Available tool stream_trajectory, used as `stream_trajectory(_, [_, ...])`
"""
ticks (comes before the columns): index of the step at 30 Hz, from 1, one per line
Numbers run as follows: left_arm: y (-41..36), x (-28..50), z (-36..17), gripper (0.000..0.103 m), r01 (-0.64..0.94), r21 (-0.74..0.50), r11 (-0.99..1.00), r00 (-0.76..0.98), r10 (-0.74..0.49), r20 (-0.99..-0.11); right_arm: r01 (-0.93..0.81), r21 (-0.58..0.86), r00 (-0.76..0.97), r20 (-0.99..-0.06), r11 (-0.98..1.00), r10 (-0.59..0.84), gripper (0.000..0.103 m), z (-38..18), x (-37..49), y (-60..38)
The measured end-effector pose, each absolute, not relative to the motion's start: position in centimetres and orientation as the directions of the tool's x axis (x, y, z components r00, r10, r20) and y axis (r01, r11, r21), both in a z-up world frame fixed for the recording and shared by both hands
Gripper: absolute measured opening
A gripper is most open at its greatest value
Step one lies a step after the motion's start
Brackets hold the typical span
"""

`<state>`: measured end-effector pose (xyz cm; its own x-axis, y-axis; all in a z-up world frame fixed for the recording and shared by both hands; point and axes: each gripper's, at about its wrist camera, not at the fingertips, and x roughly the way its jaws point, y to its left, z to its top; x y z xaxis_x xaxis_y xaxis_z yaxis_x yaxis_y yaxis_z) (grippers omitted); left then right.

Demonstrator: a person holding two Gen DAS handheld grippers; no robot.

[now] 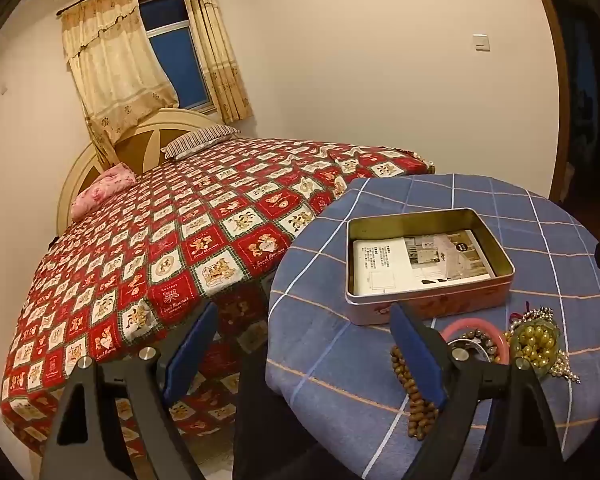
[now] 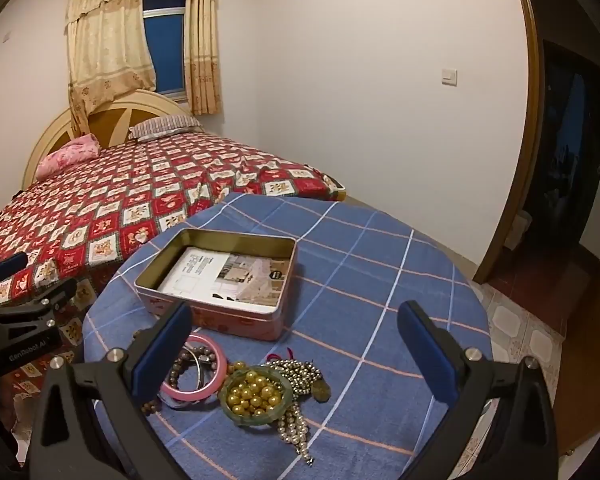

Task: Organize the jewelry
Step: 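Move both tools toward the jewelry pile beside the pink tin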

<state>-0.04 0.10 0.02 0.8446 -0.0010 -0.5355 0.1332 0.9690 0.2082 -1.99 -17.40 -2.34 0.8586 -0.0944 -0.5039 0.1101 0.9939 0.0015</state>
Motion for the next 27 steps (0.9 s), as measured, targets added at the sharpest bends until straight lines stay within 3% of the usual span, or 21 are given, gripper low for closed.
stream_trajectory(27, [1.5, 0.5, -0.4, 0.087, 0.127, 0.195, 0.973, 0.841, -0.001, -0.541, 0.110, 0.005, 0.857, -0.507, 0.994, -0.092, 0.103, -2.4, -1.9, -17.5])
